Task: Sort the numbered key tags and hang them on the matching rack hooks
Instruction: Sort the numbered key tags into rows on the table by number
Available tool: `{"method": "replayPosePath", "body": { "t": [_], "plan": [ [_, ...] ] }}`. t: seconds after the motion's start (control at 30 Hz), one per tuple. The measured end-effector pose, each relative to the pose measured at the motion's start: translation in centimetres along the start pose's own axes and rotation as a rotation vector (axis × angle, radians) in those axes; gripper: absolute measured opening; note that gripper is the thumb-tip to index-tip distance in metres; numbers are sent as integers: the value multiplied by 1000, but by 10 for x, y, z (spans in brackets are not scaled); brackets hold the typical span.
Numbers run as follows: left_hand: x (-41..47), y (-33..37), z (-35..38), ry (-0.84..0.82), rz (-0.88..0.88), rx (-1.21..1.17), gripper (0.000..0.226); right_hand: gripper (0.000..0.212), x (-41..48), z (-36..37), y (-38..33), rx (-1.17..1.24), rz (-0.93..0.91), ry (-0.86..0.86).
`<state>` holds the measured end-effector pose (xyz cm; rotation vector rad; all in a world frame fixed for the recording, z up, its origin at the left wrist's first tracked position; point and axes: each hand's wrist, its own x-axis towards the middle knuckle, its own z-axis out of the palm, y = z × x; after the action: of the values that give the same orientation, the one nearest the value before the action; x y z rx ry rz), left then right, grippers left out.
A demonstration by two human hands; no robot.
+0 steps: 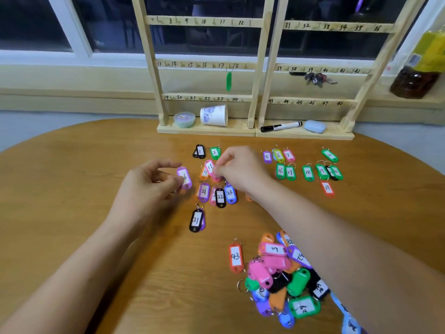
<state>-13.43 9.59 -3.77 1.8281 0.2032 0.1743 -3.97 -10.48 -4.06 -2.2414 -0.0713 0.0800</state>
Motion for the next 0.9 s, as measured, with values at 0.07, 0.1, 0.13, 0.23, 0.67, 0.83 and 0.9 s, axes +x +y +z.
{"method": "replayPosePath", "body": {
  "t": [0.07, 0.1, 0.13, 0.23, 0.67, 0.83, 0.9],
  "plan": [
    [0, 0, 2, -4, -18, -6, 22, 14, 3, 6, -6, -22, -11, 5],
    [0, 1, 2, -7, -26, -13, 22, 15, 3, 8, -8, -41, -18, 9],
    [-1, 1, 4, -14, -32, -26, 22, 16, 4, 9, -9, -64, -23, 8],
    [-3, 2, 7, -42, -37, -38, 21, 17, 4, 9, -8, -86, -31, -6],
    [-27, 10, 45, -112, 25, -150, 21, 9, -51, -25, 5, 282, -77, -207],
    [-36, 9, 55, -152, 88, -37, 18, 10, -59, -62, 30, 309, -51, -136],
    [-40, 8, 57, -180, 118, 47, 13, 10, -57, -83, 45, 296, -32, -55]
  ]
}}
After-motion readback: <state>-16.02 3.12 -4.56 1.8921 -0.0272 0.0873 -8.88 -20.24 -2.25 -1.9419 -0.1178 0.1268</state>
